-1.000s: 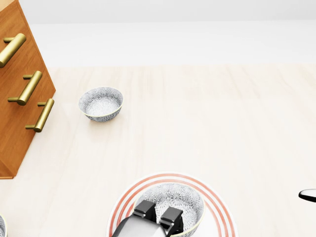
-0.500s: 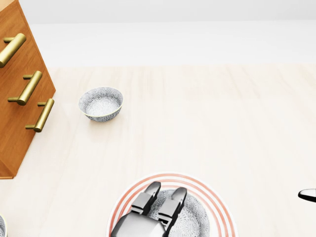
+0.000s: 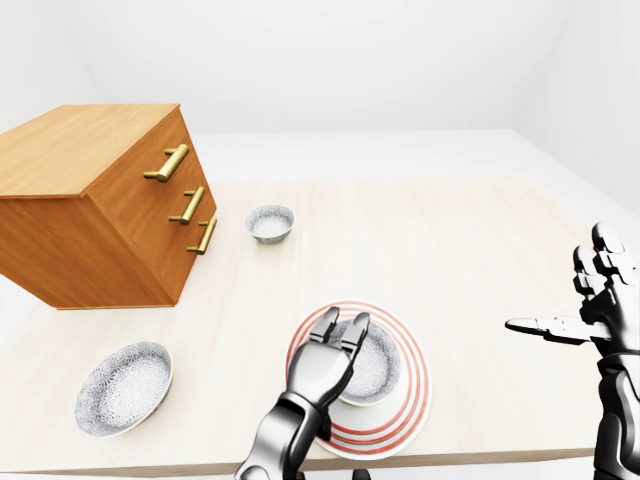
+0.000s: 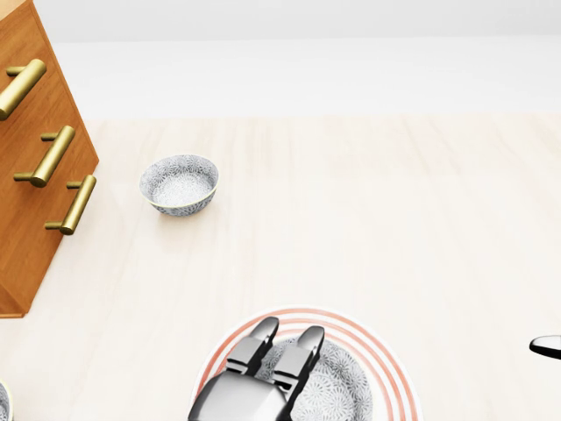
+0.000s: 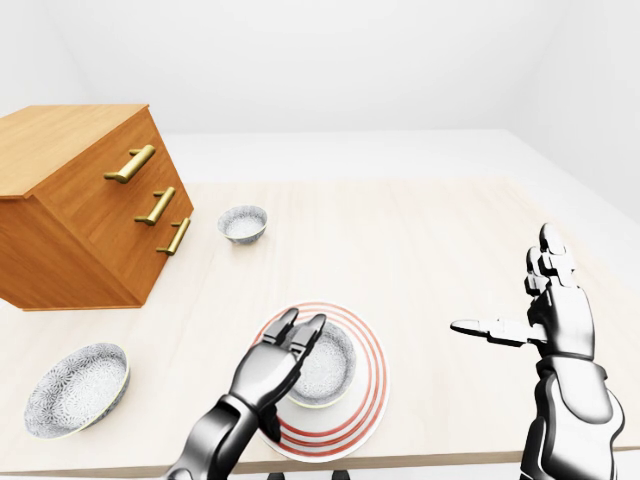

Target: Put the bowl in the middle on the plate.

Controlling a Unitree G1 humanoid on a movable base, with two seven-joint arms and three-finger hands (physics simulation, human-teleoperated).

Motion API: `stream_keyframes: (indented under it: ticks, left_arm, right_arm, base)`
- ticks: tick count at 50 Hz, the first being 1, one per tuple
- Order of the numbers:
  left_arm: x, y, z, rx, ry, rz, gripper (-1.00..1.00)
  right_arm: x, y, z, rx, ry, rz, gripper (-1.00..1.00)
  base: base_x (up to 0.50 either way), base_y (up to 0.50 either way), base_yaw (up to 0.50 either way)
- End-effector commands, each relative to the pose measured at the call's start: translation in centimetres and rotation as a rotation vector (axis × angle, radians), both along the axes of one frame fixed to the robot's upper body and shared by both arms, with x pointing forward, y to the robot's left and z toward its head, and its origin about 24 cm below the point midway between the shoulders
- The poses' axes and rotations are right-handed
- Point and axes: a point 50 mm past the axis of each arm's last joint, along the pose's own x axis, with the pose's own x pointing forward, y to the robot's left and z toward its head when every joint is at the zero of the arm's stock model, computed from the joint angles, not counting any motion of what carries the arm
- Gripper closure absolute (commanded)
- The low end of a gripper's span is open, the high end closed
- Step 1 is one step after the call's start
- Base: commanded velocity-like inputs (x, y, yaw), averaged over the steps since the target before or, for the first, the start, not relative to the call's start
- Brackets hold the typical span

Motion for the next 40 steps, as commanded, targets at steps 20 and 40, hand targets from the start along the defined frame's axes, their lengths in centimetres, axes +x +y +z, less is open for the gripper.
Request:
stream_keyframes:
  ticks: [20, 40]
  left_arm:
    - [0.3, 1.1, -0.1, 0.014, 0.007, 0.026, -1.00]
    - [0.9, 2.2, 0.2, 0.038, 0.009, 0.052, -1.00]
  right_arm:
    - [0.1, 0.0, -0.2, 0.005, 0.010, -0.001, -1.00]
    - [-0.1, 0.1, 0.2, -0.007, -0.005, 0.002, -1.00]
  base:
    - [0.00, 0.00, 0.00]
    - [0.00, 0.00, 0.00]
